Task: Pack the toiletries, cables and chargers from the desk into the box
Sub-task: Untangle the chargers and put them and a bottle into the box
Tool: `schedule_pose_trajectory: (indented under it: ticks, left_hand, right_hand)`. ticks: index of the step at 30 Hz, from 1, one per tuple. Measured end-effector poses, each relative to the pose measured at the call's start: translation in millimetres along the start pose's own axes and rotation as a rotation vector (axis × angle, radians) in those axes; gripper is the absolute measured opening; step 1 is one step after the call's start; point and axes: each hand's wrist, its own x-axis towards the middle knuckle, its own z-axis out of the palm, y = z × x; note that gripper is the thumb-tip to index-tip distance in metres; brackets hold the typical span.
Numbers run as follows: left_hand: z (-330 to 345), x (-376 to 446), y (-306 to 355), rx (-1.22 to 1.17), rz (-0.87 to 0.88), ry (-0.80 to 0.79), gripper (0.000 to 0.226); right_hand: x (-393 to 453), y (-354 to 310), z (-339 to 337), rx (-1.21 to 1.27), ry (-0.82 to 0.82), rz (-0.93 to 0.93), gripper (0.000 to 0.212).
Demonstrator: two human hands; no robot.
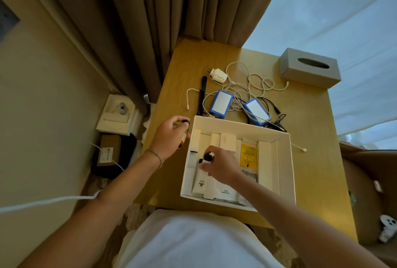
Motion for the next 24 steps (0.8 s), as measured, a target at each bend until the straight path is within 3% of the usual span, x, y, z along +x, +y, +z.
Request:
schedule_pose_trajectory:
  ticks: [4,10,13,17,24]
  left_hand:
    - [-4,-6,-3,0.001,0.011,-0.01,0.022]
    - [1,-16,8,0.024,0.058,-0.043,0.021]
    - [8,-22,14,0.105,0.114,-0.079,0.025]
    - [29,-23,17,0.258,0.175,-0.186,0.031]
    - [86,-17,1,0.507,0.041,-0.326,0.027]
  right_hand:
    - [-2,5,12,-0.109,0.036,-0.064,0.012]
    - [-1,11,19,-0.211,0.023,-0.089,0.027]
    - [-5,11,10,-0.099,0.057,-0.083,0.032]
    - [-14,21,-29,0.084,0.249,-0.017,0.028]
    - [-29,54,-72,0.192,0.273,0.044,0.023]
